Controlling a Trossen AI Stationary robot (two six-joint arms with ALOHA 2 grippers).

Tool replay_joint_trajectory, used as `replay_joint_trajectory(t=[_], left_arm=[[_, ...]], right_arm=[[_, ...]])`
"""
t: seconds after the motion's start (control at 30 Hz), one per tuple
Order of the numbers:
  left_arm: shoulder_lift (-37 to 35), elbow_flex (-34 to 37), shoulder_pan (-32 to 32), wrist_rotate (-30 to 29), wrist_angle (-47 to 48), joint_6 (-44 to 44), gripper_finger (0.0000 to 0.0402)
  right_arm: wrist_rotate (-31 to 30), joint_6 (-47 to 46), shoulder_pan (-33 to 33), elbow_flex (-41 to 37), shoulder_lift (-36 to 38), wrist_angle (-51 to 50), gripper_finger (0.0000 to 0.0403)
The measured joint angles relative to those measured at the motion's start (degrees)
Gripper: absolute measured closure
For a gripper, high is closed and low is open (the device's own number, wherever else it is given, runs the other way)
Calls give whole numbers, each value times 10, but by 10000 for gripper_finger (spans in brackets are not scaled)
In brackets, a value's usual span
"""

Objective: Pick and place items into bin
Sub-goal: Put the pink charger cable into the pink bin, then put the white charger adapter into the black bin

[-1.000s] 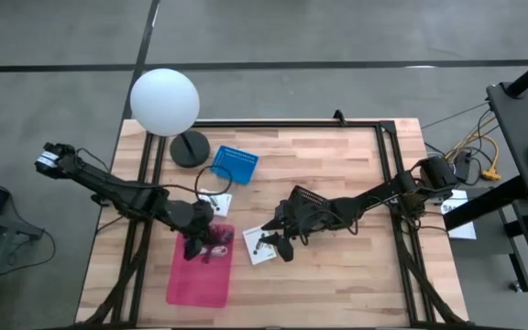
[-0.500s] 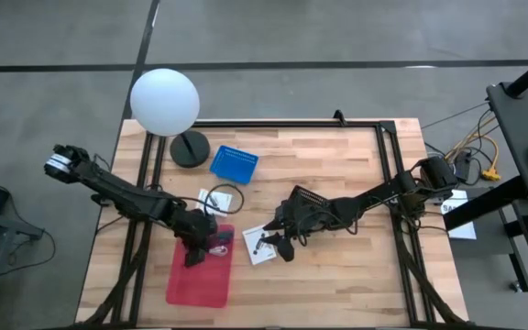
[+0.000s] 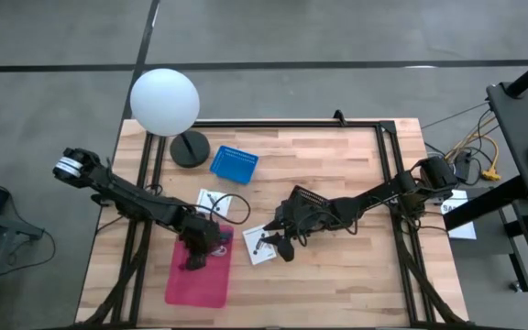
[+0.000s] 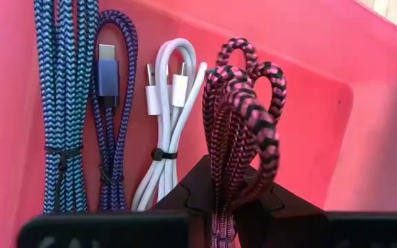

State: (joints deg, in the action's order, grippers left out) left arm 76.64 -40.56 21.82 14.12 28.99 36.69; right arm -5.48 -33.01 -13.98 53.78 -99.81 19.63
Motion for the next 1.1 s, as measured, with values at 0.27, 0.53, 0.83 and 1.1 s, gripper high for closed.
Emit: replay_joint_trajectory(t=[0.27, 0.53, 0.83, 1.1], left_arm=[[-8, 0, 0, -22, 1, 0, 274], [-41, -13, 0, -17, -1, 4, 211], [-137, -21, -1, -126, -8, 4, 211], [-231, -17, -1, -211, -53, 4, 210]], right_arm=[[0, 0, 0, 0, 0, -3, 219], [2, 5, 0, 0, 0, -38, 220], [30, 98, -3, 2, 0, -90, 198], [42, 181, -3, 42, 0, -251, 124]])
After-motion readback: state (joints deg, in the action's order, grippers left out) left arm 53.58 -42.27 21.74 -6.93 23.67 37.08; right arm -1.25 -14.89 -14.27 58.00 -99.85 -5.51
